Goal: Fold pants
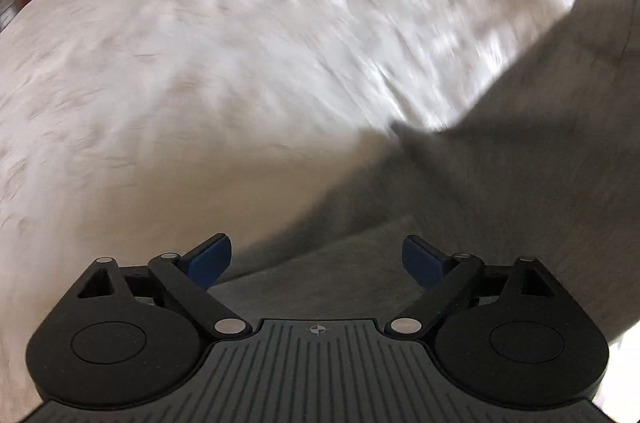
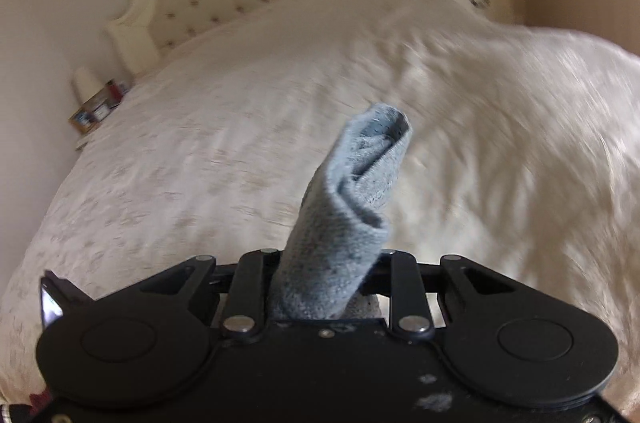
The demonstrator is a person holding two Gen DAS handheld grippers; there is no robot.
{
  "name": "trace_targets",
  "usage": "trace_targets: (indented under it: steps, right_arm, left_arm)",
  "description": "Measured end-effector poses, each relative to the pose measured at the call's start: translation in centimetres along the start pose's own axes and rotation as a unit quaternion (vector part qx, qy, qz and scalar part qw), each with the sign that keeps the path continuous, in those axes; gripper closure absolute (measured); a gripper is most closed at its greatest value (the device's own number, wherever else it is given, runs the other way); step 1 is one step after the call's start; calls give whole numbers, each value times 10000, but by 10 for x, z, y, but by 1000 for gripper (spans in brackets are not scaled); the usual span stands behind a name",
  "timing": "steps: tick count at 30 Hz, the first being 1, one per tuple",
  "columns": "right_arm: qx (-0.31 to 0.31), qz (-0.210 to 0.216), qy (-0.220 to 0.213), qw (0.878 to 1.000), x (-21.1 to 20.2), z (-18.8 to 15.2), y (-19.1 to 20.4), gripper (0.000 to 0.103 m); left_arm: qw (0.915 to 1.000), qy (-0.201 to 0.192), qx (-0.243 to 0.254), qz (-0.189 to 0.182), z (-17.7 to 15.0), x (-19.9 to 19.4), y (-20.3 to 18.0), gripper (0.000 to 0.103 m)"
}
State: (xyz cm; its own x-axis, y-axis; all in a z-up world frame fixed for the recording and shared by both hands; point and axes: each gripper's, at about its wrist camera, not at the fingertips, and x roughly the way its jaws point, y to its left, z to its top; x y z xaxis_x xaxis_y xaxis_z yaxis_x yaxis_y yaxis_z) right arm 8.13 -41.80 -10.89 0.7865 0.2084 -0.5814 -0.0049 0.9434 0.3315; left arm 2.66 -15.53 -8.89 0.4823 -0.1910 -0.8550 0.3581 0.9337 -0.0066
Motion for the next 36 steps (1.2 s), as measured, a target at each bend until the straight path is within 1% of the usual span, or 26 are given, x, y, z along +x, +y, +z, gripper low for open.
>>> trace_targets:
  steps: [2,5,7,8,10,13,15,18,20,21,22,23,25,26,28,29,30,31,34,36]
  right_arm:
    - [-204,139,-42,9997,-6,-1,36,77]
    - [-574,384,-27,9976,-8,-11,93,77]
    - [-868,569,26,9946,-6,-24,131,77]
    - [-1033,661,82,9924,-3,-34,153,77]
    - [-1349,807,260,9872,8,-57,191,77]
    - [-2133,877,496,9718,30,-105,244,78]
    - [-2648,891,743,9573,47,-141,272,78]
    - [-3313,792,1055,9343,68,-192,299,78]
    - [-3659,686,1188,9205,75,-217,307,76]
    - [-3788,686,1266,9142,77,-226,309,74]
    - [-3882,698,1304,9096,77,-234,310,69]
    - [-3986,735,1326,9045,76,-238,311,60]
    - [-4025,1049,1423,8982,69,-241,311,52]
    - [-4021,1230,1486,8951,65,-242,312,52]
    - [-4112,1412,1516,8877,53,-251,316,52]
    - [-4163,1479,1500,8845,48,-257,320,55]
    - [-4148,1502,1449,8857,38,-259,321,55]
    - [-4039,1488,1412,8915,32,-258,320,55]
    - [-3391,1303,1320,9223,21,-242,302,55]
    - [-2986,1091,1174,9408,8,-233,284,55]
  left_arm:
    - [9995,-88,-296,-3,-8,-17,30,10]
    - [9977,-44,-674,95,-27,-35,79,10]
    - [9960,16,-879,166,-39,-44,104,10]
    - [9948,49,-993,232,-48,-48,121,10]
    - [9928,129,-1139,337,-54,-55,144,10]
    - [9893,260,-1350,478,-70,-65,179,10]
    - [9873,324,-1461,529,-82,-71,199,10]
    - [9863,360,-1519,540,-90,-74,217,10]
    - [9862,329,-1541,515,-94,-78,224,10]
    - [9864,295,-1545,486,-95,-81,227,10]
    - [9866,255,-1545,459,-97,-85,228,10]
    - [9870,216,-1534,425,-95,-85,227,10]
    - [9880,134,-1503,317,-91,-84,226,10]
    - [9889,91,-1464,240,-87,-85,223,10]
    - [9906,31,-1361,102,-82,-81,217,10]
    - [9918,-3,-1281,12,-76,-80,211,10]
    - [9925,-42,-1219,-56,-72,-78,206,10]
    - [9933,-82,-1139,-157,-66,-77,199,10]
    - [9951,-108,-845,-493,-54,-70,174,9]
    - [9969,-138,-482,-613,-48,-65,152,9]
